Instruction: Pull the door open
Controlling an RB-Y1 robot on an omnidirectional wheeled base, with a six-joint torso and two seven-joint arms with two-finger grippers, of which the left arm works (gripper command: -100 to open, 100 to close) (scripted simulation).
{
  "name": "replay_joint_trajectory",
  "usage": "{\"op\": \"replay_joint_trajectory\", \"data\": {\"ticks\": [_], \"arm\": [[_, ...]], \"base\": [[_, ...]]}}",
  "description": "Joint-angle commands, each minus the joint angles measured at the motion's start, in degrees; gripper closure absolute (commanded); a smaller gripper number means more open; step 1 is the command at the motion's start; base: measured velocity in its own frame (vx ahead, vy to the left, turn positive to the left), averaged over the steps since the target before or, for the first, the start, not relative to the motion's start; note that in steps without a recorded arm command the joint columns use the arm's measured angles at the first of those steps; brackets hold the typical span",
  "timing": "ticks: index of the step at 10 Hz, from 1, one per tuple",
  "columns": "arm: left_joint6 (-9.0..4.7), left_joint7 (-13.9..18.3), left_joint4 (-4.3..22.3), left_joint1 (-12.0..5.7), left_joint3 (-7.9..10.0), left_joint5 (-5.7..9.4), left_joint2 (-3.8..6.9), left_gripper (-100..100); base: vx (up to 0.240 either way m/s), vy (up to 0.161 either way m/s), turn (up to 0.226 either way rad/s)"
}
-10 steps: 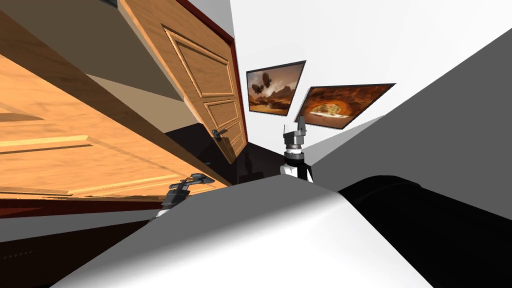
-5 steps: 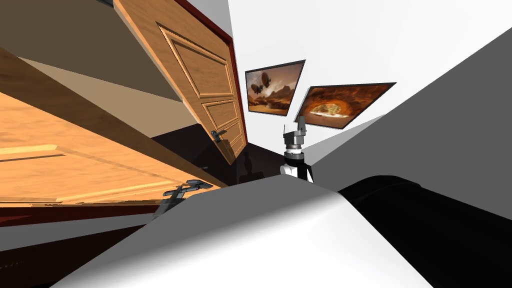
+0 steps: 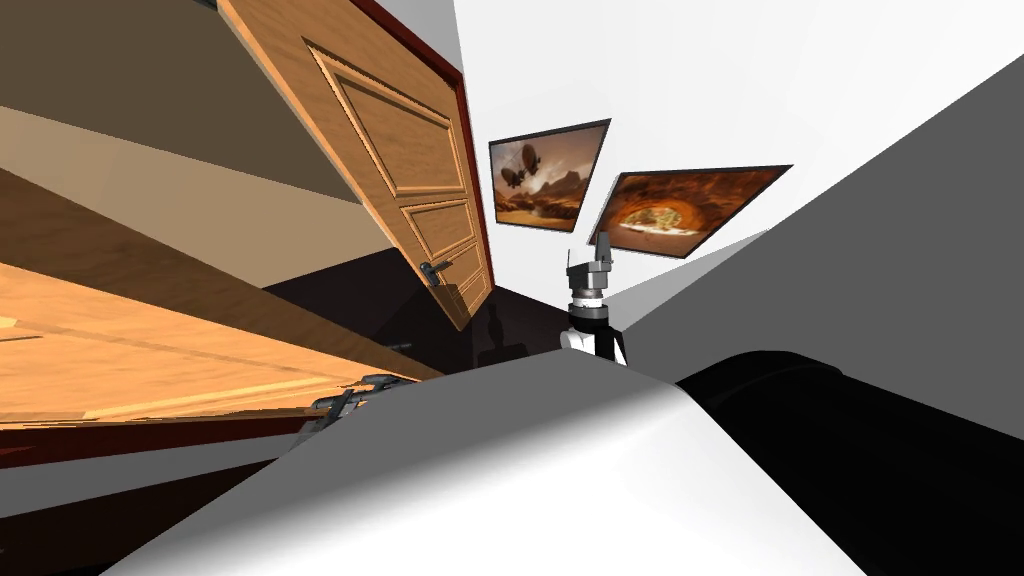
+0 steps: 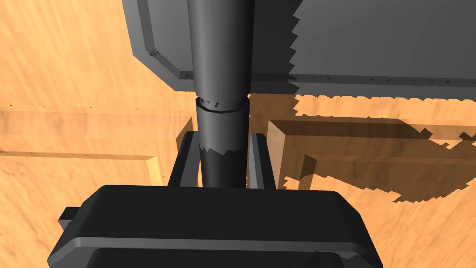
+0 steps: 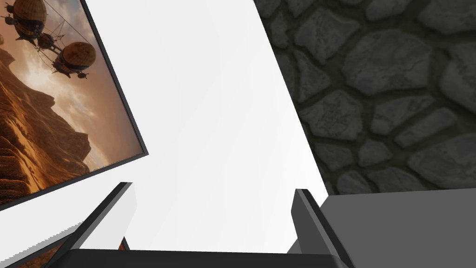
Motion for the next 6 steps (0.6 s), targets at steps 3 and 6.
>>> {"op": "replay_joint_trajectory", "data": {"ticks": [3,6], "arm": [[-5.71,0.53,3.82,2.27,-1.44,-1.07,-0.26,100],[-10.94,1.06,6.62,3.75,-1.83,-1.47,0.02,100]], "base": [[0.025,0.006,-0.024],[0.02,0.009,-0.013]]}}
